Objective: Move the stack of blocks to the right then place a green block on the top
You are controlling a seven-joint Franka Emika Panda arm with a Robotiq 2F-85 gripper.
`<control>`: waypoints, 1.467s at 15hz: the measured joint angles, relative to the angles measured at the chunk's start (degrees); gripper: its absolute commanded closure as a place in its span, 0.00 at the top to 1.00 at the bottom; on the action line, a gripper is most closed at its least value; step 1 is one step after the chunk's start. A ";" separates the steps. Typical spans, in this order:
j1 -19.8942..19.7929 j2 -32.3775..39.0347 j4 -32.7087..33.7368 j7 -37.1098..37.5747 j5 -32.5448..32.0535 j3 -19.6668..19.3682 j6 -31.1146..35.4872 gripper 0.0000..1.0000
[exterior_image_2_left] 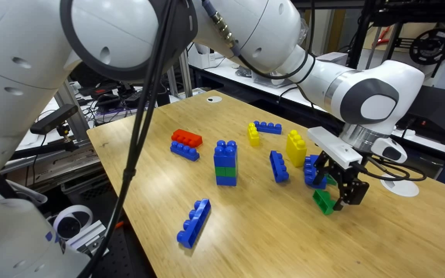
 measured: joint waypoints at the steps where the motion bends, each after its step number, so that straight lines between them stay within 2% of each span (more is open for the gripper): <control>1: -0.10 0.38 0.12 0.31 0.00 -0.02 0.02 1.00; 10: -0.52 3.66 4.33 2.79 0.05 -0.02 -0.04 1.00; 11: -0.52 3.86 4.81 2.99 0.06 -0.02 -0.06 0.75; 12: -0.53 4.05 5.26 3.16 0.08 -0.02 -0.11 0.74; 17: -0.67 5.27 7.42 3.68 0.13 -0.02 -1.26 0.38; 22: -0.92 5.74 8.65 3.75 0.13 -0.02 -3.54 0.38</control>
